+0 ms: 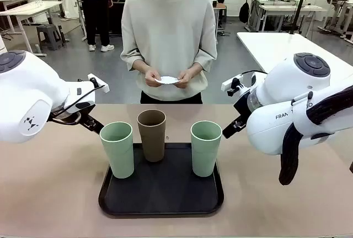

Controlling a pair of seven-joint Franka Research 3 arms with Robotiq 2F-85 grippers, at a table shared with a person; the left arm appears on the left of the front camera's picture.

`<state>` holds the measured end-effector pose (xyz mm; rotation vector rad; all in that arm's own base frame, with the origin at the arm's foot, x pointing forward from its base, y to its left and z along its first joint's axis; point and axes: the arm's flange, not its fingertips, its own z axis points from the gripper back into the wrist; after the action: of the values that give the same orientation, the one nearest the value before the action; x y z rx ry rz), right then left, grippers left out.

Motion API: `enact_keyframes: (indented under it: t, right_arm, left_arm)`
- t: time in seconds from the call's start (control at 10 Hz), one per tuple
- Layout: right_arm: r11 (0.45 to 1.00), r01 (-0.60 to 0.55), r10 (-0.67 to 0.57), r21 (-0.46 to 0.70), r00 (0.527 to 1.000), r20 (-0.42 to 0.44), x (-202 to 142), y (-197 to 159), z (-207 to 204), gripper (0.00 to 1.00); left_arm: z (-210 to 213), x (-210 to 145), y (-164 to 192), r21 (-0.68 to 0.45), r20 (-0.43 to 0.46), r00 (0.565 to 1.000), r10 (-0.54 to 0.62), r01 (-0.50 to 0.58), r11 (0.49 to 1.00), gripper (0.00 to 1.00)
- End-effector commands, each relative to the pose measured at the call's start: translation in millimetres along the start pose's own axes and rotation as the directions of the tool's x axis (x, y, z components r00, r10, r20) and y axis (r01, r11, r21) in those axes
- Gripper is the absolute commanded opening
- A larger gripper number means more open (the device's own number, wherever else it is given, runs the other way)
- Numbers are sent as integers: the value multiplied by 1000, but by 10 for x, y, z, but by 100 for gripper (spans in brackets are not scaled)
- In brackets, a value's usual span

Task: Place coasters on the table and set cups on them.
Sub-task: Pick up one Reusable plastic cup and place it on a coaster set by the human.

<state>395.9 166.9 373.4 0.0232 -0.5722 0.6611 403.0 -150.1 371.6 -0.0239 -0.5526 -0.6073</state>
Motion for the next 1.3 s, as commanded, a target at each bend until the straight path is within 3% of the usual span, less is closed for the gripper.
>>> enact_keyframes:
  t: [0.0, 1.2]
  right_arm:
    - [1000, 0, 0, 0, 1000, 0, 0, 0, 0, 100]
    - [1000, 0, 0, 0, 1000, 0, 0, 0, 0, 100]
  left_arm:
    - [0, 0, 0, 0, 0, 1000, 0, 0, 1000, 100]
    - [0, 0, 0, 0, 0, 1000, 0, 0, 1000, 100]
